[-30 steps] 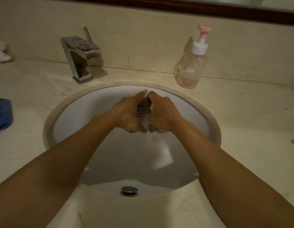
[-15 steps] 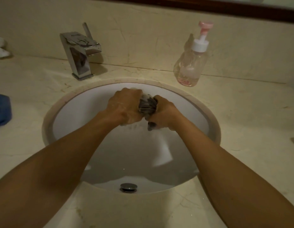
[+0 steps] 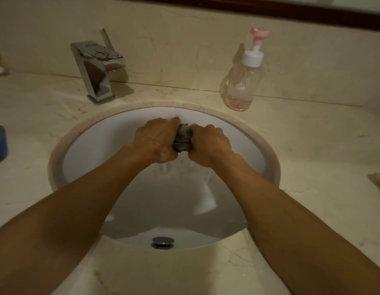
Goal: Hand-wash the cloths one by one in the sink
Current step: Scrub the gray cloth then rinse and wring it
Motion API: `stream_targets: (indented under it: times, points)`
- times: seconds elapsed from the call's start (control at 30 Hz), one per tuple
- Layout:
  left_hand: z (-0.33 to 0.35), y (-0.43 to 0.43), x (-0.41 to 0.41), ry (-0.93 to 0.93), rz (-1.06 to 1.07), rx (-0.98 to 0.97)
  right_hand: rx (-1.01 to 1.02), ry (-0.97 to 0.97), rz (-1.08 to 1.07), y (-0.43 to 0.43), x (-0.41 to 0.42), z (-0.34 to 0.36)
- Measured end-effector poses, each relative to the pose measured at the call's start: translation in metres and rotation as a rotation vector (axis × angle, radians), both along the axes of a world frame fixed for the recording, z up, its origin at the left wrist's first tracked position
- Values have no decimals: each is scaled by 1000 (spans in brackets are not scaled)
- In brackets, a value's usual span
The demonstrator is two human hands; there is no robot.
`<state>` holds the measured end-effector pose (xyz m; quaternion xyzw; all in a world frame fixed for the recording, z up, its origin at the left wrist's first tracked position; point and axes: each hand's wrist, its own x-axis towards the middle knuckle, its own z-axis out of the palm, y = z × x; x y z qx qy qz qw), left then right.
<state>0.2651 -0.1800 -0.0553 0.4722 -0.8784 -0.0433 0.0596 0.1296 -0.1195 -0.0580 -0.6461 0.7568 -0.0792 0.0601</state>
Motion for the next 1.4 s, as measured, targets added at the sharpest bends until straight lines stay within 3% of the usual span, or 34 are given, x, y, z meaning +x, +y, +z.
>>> stream_targets:
  times: [0.13,0.33,0.53,0.67,0.83,1.03,1.2,1.4]
  points:
    - [-3,-3,-1,-34,0,47,16,-115,114,-9,2,-10]
    - [-7,-7,-8,82,-9,1,-68,-84,41,-13,-3,-8]
    - [-1,-7,8,208,-102,348,-144,-74,129,-6,0,3]
    - [1,5,5,363,-94,378,-175,-131,148,-3,-4,1]
    - [-5,-1,-1,150,-30,152,-62,-194,142,-6,-7,-3]
    - [-6,7,-1,-91,-57,32,209,-495,78,1,4,-3]
    - [-4,15,-6,-84,-140,15,224,-99,9,-5,5,-6]
    - [-2,15,7,35,-135,56,85,-140,115,4,7,1]
